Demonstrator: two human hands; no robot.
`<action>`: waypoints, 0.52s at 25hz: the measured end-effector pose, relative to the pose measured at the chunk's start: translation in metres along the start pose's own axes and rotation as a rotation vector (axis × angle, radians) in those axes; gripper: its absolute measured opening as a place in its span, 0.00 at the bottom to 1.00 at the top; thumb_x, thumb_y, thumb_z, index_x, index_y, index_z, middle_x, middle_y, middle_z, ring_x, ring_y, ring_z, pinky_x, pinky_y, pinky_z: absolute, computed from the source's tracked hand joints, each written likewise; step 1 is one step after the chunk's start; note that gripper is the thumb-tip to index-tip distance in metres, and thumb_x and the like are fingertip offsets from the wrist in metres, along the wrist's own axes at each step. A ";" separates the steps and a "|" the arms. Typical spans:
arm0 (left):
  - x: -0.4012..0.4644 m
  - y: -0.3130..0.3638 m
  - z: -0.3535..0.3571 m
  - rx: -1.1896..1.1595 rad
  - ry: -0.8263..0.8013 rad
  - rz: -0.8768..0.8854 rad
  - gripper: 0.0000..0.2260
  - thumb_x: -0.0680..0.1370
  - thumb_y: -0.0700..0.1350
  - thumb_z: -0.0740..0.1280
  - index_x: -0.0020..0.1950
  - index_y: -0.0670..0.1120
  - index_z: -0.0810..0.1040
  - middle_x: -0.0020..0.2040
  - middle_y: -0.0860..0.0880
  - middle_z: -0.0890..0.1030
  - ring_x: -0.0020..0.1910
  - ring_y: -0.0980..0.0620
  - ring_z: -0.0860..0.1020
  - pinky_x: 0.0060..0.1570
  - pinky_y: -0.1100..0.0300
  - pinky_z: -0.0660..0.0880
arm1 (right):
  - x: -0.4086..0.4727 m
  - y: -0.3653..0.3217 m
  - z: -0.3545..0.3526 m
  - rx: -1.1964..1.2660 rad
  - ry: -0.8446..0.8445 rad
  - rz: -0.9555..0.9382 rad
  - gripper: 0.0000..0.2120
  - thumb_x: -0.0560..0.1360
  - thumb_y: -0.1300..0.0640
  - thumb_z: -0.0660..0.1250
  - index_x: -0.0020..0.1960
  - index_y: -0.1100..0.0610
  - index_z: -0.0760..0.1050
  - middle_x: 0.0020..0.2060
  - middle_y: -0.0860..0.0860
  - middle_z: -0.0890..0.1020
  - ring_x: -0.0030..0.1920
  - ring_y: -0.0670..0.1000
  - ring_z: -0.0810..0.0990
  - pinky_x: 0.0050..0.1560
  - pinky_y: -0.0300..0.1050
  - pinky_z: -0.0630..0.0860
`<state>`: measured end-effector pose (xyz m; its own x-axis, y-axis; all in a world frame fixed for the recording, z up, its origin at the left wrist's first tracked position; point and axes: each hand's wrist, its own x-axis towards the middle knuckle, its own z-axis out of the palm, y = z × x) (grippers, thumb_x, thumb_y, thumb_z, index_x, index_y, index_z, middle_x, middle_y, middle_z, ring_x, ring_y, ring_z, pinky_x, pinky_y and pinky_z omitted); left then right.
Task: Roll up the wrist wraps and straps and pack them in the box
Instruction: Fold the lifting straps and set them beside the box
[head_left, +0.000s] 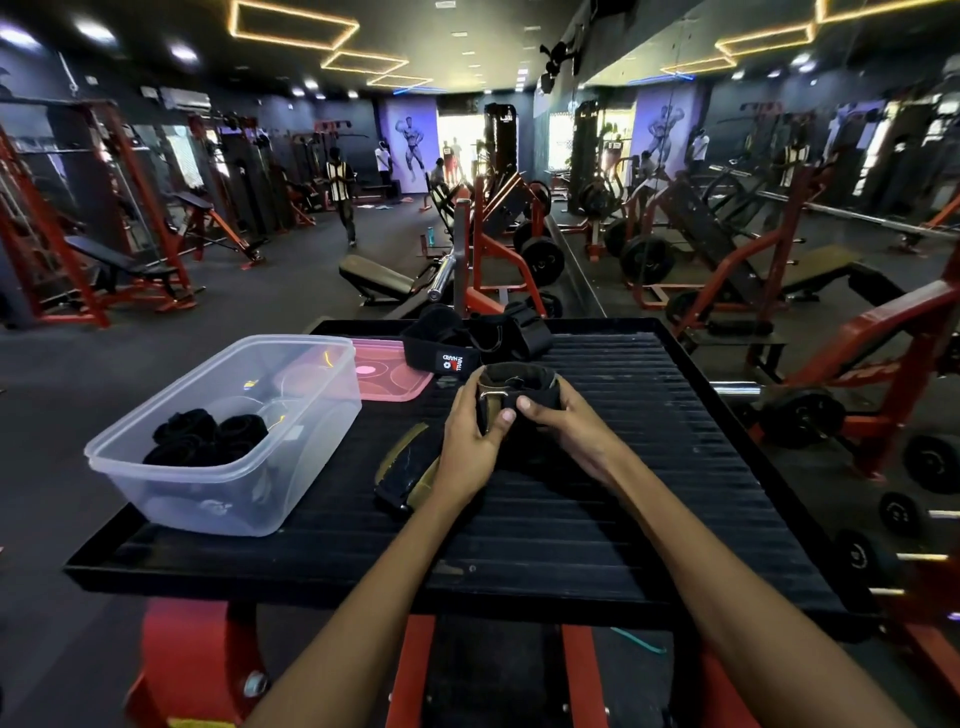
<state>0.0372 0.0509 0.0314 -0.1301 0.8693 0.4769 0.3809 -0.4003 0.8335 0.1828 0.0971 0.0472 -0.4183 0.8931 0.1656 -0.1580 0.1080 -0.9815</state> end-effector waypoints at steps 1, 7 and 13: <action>0.002 0.004 -0.008 0.007 -0.006 0.006 0.37 0.70 0.64 0.64 0.72 0.44 0.64 0.67 0.46 0.73 0.67 0.51 0.71 0.67 0.59 0.67 | -0.001 -0.004 0.005 -0.014 0.000 -0.013 0.24 0.69 0.57 0.74 0.63 0.57 0.72 0.59 0.55 0.80 0.60 0.54 0.78 0.62 0.48 0.74; -0.023 0.022 -0.077 0.106 0.162 0.070 0.27 0.72 0.56 0.64 0.70 0.47 0.67 0.64 0.51 0.75 0.64 0.58 0.73 0.64 0.62 0.69 | 0.003 -0.026 0.073 -0.084 -0.083 -0.143 0.22 0.68 0.68 0.72 0.61 0.61 0.72 0.50 0.50 0.80 0.50 0.44 0.79 0.53 0.35 0.75; -0.067 -0.007 -0.127 0.199 0.450 -0.111 0.26 0.71 0.44 0.69 0.69 0.42 0.69 0.64 0.46 0.76 0.63 0.48 0.75 0.65 0.49 0.71 | 0.043 -0.010 0.138 -0.419 -0.371 -0.171 0.25 0.64 0.70 0.75 0.60 0.63 0.74 0.52 0.55 0.80 0.51 0.49 0.78 0.56 0.40 0.74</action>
<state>-0.0732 -0.0417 0.0292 -0.5446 0.6748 0.4980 0.5040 -0.2113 0.8374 0.0433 0.0744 0.0774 -0.7152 0.6432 0.2736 0.0848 0.4684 -0.8794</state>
